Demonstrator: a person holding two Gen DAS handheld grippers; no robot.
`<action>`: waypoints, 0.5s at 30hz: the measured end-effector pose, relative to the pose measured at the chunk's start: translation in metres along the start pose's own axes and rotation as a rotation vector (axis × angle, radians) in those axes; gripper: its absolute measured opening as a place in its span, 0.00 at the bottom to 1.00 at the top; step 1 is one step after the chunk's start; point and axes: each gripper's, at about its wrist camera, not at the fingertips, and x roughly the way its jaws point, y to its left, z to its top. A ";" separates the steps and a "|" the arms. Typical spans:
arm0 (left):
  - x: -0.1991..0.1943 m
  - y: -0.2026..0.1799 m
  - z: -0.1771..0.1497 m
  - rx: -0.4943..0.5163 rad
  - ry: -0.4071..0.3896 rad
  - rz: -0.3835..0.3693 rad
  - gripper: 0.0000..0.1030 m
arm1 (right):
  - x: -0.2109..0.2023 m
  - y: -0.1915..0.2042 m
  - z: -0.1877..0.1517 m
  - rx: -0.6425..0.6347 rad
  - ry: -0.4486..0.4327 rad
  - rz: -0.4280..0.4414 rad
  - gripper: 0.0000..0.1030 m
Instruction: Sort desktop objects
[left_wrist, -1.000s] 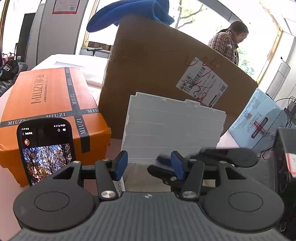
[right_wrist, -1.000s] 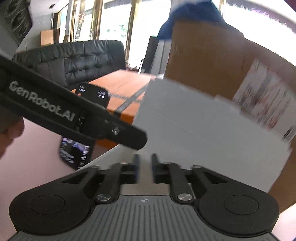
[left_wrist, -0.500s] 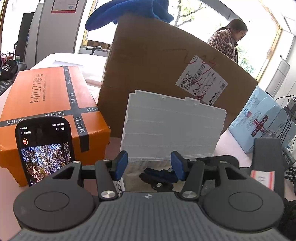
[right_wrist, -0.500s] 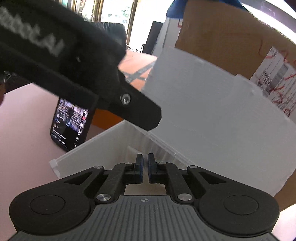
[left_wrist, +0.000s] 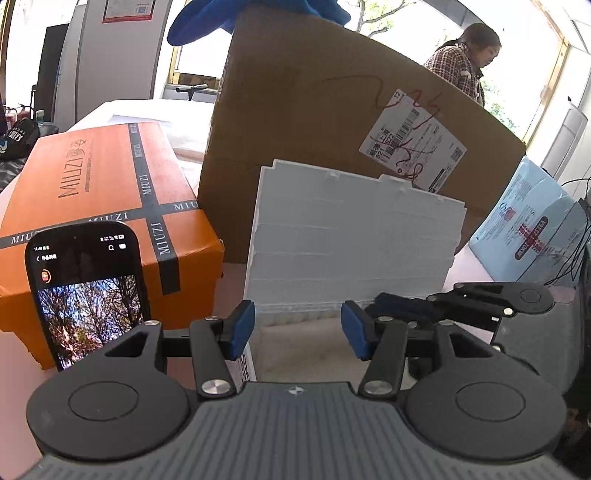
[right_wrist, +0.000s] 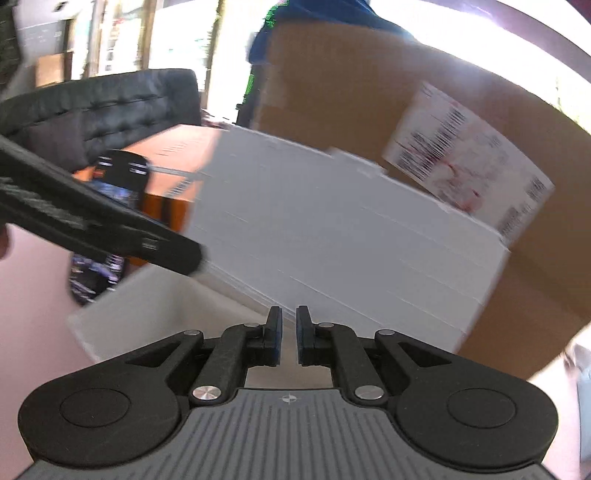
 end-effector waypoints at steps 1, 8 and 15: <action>0.001 -0.001 -0.001 0.005 0.002 0.003 0.48 | 0.007 -0.004 0.000 0.003 0.010 -0.001 0.05; 0.005 -0.006 -0.003 0.028 0.015 0.010 0.48 | 0.013 0.002 -0.016 0.019 0.030 -0.039 0.05; 0.014 -0.008 -0.006 0.037 0.050 0.025 0.48 | -0.028 -0.012 -0.029 0.146 -0.126 -0.093 0.57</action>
